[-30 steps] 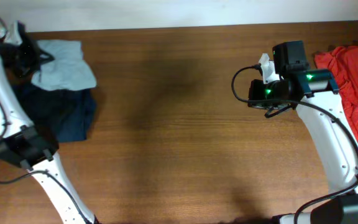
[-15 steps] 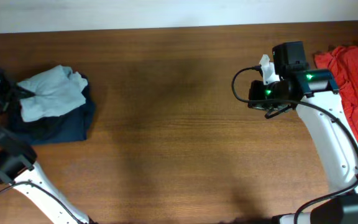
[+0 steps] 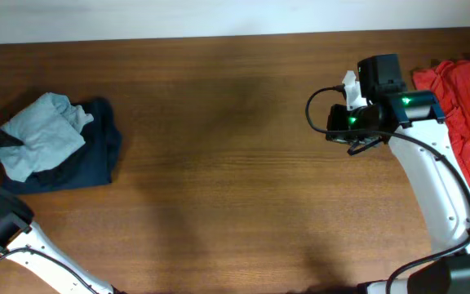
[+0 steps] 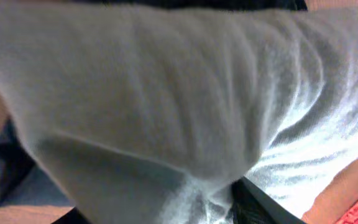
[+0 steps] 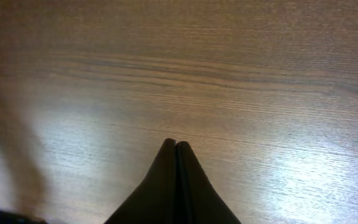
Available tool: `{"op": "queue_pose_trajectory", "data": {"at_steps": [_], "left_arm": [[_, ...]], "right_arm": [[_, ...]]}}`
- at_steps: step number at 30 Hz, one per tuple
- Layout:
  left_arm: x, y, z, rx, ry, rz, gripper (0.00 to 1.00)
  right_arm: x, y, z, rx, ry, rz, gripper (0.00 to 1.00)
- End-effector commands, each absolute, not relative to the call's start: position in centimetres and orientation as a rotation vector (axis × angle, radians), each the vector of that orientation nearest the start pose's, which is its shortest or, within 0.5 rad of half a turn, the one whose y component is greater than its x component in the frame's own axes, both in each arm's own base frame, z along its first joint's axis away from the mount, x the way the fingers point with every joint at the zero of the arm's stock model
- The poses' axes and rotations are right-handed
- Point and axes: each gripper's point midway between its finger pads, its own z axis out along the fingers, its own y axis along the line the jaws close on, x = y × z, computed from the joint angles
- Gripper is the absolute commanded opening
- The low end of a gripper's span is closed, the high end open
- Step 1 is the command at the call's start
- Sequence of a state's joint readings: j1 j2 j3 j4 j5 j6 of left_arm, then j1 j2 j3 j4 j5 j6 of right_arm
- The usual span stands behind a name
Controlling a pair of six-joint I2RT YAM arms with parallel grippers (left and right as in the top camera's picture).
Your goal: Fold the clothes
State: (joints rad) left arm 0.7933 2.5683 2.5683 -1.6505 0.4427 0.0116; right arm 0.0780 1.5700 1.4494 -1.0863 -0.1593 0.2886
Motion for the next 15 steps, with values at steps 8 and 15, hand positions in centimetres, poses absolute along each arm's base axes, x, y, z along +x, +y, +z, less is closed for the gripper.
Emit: {"op": "queue_pose_trajectory", "data": {"at_steps": [8,15], "left_arm": [[35.1,31.5,20.7,-1.035,2.602,-0.240,0.56],[36.2,29.5,26.1,-0.911,2.511,-0.158,0.15]], "right_arm": [[35.4,5.3,18.0,0.268,2.785,0.297,0.04],[35.4,5.3,18.0,0.268,2.784,0.297,0.05]]}}
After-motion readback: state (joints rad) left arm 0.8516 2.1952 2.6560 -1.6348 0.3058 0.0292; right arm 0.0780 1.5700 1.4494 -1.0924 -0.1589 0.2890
